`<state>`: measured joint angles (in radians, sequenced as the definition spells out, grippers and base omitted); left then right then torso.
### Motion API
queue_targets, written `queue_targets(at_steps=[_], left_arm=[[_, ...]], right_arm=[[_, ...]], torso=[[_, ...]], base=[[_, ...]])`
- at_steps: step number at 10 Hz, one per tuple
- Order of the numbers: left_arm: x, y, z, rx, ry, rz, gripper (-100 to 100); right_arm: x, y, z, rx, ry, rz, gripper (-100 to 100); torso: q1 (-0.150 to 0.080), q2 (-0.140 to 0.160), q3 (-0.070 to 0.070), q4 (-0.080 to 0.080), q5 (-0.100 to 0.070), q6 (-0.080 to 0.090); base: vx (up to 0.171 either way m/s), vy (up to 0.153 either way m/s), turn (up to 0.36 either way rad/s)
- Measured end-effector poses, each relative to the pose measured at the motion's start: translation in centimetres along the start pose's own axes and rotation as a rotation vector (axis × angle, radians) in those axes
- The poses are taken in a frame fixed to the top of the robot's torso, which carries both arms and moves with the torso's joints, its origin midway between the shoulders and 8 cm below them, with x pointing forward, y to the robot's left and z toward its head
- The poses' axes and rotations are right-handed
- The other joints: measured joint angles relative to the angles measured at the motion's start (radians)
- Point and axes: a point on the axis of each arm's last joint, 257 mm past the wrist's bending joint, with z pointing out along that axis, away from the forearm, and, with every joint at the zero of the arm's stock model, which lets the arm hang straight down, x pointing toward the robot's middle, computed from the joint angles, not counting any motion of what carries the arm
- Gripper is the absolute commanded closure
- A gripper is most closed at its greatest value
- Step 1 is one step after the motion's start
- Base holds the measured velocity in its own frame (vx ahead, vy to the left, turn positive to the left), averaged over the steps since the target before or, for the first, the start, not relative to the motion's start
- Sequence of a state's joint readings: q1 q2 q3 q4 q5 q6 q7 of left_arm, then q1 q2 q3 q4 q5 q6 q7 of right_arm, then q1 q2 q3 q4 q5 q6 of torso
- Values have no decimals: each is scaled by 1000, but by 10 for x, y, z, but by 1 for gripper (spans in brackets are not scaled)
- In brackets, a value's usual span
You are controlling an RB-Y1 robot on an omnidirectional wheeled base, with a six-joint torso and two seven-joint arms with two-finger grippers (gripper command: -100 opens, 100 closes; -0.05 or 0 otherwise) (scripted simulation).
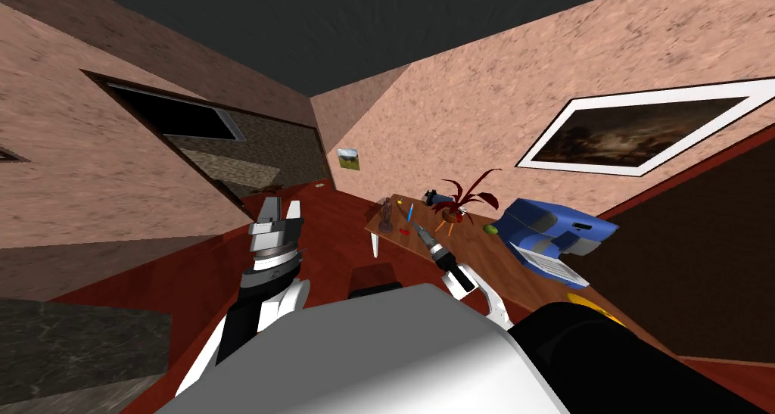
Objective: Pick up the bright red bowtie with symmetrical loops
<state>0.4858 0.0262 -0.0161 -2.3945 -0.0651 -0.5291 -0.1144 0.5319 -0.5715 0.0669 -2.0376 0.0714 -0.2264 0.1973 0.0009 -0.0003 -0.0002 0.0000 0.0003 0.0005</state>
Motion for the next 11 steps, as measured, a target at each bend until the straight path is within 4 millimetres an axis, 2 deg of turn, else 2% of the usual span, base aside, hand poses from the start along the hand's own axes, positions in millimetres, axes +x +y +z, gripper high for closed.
queue_targets(at_steps=[3,6,9,11], left_arm=[[0,0,0,0,0,0,0],[0,0,0,0,0,0,0],[0,0,0,0,0,0,0],[0,0,0,0,0,0,0]], right_arm=[[20,-36,-10,61,95,-73,-100],[32,-63,-20,111,178,-143,-100],[46,-102,-42,172,278,-226,-100],[53,-121,-55,205,340,-279,-100]], torso=[[0,-1,0,0,0,-1],[0,-1,-1,0,0,0],[1,-2,-1,0,0,0],[0,-2,-1,0,0,0]], base=[[13,25,137],[24,34,173],[32,27,122],[42,27,138]])
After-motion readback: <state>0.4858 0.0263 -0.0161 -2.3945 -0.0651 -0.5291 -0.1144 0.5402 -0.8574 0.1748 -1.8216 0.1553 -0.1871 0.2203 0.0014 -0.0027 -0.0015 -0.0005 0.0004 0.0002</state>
